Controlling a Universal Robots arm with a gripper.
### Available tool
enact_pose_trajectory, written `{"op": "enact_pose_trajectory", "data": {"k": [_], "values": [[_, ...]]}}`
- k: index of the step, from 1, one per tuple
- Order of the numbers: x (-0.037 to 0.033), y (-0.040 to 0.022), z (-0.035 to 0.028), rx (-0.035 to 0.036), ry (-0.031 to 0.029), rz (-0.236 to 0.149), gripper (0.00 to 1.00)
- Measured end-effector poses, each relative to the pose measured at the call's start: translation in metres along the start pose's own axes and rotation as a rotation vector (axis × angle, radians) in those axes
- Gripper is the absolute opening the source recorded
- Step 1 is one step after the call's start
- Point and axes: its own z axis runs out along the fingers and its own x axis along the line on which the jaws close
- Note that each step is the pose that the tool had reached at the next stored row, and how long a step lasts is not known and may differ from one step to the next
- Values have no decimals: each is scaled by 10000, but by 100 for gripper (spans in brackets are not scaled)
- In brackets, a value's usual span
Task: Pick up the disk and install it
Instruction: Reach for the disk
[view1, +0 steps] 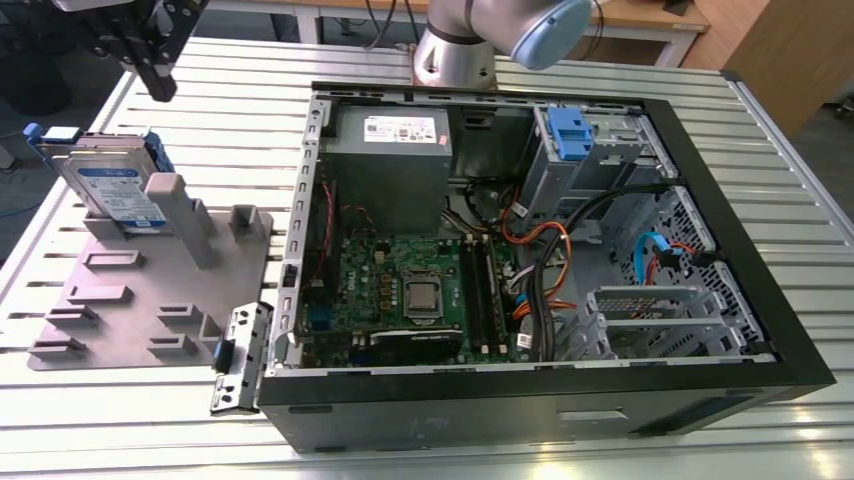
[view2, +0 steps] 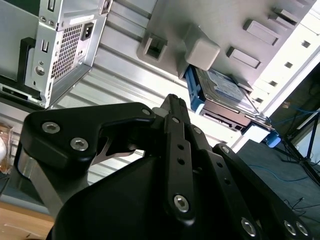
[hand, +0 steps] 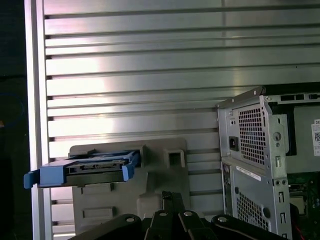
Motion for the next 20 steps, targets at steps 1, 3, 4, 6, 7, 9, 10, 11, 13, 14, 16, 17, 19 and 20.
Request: {"op": "enact_pose_trajectory", "data": {"k": [1, 3, 4, 6, 7, 9, 10, 11, 13, 14, 16, 17, 19, 20], "values": [[17, -1, 0, 0, -1, 0, 11], [50, -4, 0, 0, 0, 0, 11], [66, -5, -1, -1, 0, -1, 11], [99, -7, -1, 0, 0, 0, 11], [116, -9, -1, 0, -1, 1, 11], [149, -11, -2, -1, -1, 1, 11], [165, -12, -2, 0, 1, 0, 11], [182, -14, -3, 0, 0, 0, 11], [217, -17, -3, 0, 0, 0, 11], [235, -18, -3, 0, 0, 0, 11], [269, -20, -3, 0, 0, 1, 11], [287, -22, -3, -1, 0, 0, 11], [323, -25, -3, -1, -2, 0, 11], [342, -26, -4, -1, 0, 0, 11]]}}
